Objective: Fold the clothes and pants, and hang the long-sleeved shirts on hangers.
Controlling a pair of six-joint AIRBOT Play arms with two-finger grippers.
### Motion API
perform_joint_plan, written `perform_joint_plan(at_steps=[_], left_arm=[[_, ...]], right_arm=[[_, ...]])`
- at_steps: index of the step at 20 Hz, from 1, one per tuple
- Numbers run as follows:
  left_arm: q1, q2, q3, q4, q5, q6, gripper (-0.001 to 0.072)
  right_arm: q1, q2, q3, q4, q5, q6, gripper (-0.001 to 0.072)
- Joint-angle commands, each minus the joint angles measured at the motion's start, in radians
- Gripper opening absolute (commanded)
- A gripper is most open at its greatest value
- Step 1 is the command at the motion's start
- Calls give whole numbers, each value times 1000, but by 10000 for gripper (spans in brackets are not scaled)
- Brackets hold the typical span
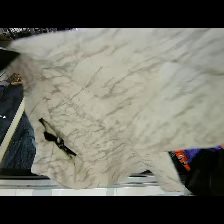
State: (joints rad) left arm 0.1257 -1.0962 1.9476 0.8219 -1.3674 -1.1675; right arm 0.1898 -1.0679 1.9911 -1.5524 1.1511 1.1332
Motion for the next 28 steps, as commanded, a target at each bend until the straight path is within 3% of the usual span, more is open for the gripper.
perform_joint_plan(at_steps=[1,3,5,6,7,8,9,10,12,14,16,17,19,21,22,26,28], left_arm=[[0,-259,-51,17,-10,1,22],[0,-464,-58,23,39,1,22],[0,-644,-58,23,186,-5,24],[1,-721,-58,23,282,-25,81],[2,-773,-57,23,354,-38,246],[6,-806,-57,23,396,-50,389],[13,-817,-58,24,394,-61,397],[24,-813,-57,37,363,-66,404],[47,-785,-57,143,255,-141,404],[60,-758,-58,364,126,-264,404],[60,-757,-59,537,-18,-311,404],[64,-760,-64,536,-73,-311,404],[70,-758,-114,388,-114,-294,411],[61,-761,-179,234,-81,-283,536],[49,-760,-211,193,-46,-281,565],[-15,-770,-278,157,52,-270,603],[-37,-798,-278,156,71,-327,602]], right_arm=[[-50,-262,-151,37,-85,-2,12],[-80,-461,-181,56,-264,-1,12],[-99,-651,-158,56,-504,57,14],[-107,-729,-127,55,-593,122,17],[-120,-800,-80,57,-653,214,61],[-133,-847,-29,57,-655,311,370],[-149,-870,19,58,-586,398,633],[-166,-865,43,64,-464,420,639],[-204,-835,47,85,-180,348,639],[-262,-816,10,244,95,265,583],[-318,-782,-101,408,242,268,565],[-337,-744,-190,464,264,268,526],[-352,-598,-449,493,236,268,515],[-352,-391,-771,541,157,268,515],[-351,-275,-944,607,119,267,516],[-338,122,-1527,908,-40,280,506],[-279,216,-1672,908,-71,316,502]])
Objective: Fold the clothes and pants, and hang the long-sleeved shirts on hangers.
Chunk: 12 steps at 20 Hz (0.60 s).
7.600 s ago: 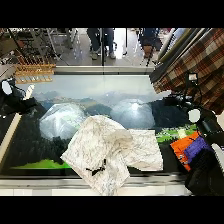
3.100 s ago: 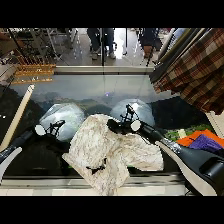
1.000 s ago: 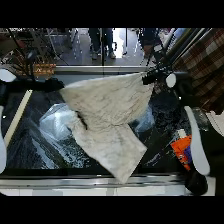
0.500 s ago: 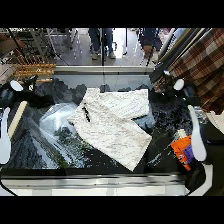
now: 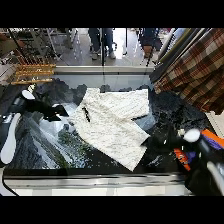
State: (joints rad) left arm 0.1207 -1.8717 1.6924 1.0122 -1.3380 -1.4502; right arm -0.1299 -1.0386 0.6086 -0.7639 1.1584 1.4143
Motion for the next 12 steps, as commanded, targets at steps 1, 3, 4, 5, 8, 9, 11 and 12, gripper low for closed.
perform_joint_plan(at_steps=[1,3,4,5,8,9,11,12], left_arm=[[-39,-35,-24,-38,51,-60,602],[-52,-49,-24,-56,79,-61,601],[-56,-52,-24,-57,97,-63,601],[-59,-55,-24,-56,116,-66,600],[-61,-70,-25,-56,135,-70,599],[-61,-78,-25,-56,135,-73,598],[-61,-95,-25,-56,143,-73,596],[-61,-101,-25,-60,150,-73,554]], right_arm=[[72,202,-319,105,-80,50,502],[129,201,-326,50,-85,98,501],[149,201,-326,19,-96,132,501],[161,201,-326,-2,-105,156,502],[174,200,-327,-23,-149,171,503],[174,198,-327,-22,-169,171,503],[174,172,-327,-16,-206,160,503],[175,146,-327,6,-225,126,504]])
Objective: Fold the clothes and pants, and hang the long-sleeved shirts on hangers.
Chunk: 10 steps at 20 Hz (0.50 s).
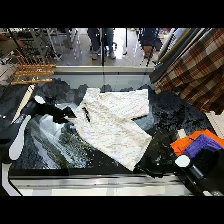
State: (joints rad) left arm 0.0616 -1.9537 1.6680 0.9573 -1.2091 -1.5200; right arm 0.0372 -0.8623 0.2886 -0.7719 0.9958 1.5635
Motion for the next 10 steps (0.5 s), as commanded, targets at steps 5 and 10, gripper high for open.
perform_joint_plan(at_steps=[5,10], left_arm=[[-4,-26,0,-58,74,-3,310],[2,-23,0,-131,66,30,22]], right_arm=[[168,-248,-5,261,-257,-220,474],[281,-283,58,346,-338,-282,14]])
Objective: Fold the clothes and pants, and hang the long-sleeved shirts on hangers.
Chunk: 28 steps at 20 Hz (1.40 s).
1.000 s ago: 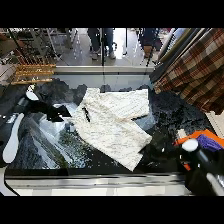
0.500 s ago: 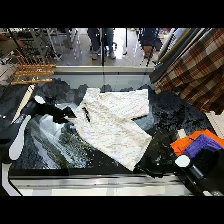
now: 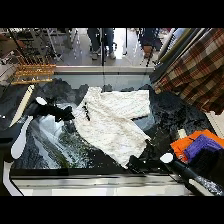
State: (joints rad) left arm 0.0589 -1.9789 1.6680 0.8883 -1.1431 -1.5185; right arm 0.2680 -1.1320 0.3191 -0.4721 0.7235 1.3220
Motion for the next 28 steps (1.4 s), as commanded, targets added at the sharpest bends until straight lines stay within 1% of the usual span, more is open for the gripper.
perform_joint_plan(at_steps=[1,2,3,4,5,6,7,9,11,13,14,17,19,20,21,22,24,25,28], left_arm=[[11,8,0,-109,-14,63,21],[19,23,0,-145,-36,95,20],[27,47,0,-154,-58,115,20],[38,84,0,-151,-86,134,20],[49,127,0,-152,-109,152,20],[64,182,5,-152,-132,159,20],[79,233,24,-153,-160,164,20],[106,334,113,-161,-249,166,21],[119,429,249,-169,-335,165,21],[120,530,389,-199,-373,165,21],[120,590,439,-246,-364,165,22],[151,784,455,-457,-295,174,23],[179,896,455,-602,-225,258,22],[186,946,455,-634,-165,319,22],[186,983,455,-626,-101,359,22],[186,1007,454,-591,-43,367,22],[185,1005,428,-515,-8,357,22],[184,991,372,-511,-13,338,22],[126,901,104,-480,-13,336,22]], right_arm=[[50,25,45,24,-33,-31,13],[50,72,70,-20,7,-9,12],[49,131,113,-111,53,44,12],[46,189,173,-245,102,134,12],[32,248,250,-391,184,217,12],[1,311,355,-544,305,279,12],[-46,373,475,-663,424,309,12],[-165,481,740,-798,572,296,11],[-284,538,1024,-817,636,221,11],[-352,539,1299,-813,690,186,11],[-360,531,1415,-814,695,170,11],[-360,493,1732,-827,679,118,11],[-360,472,1870,-839,630,70,11],[-360,468,1898,-851,591,51,11],[-360,465,1898,-864,546,35,11],[-360,452,1883,-876,520,21,11],[-360,398,1823,-901,515,19,11],[-360,359,1770,-901,516,19,11],[-360,201,1548,-882,515,19,12]])
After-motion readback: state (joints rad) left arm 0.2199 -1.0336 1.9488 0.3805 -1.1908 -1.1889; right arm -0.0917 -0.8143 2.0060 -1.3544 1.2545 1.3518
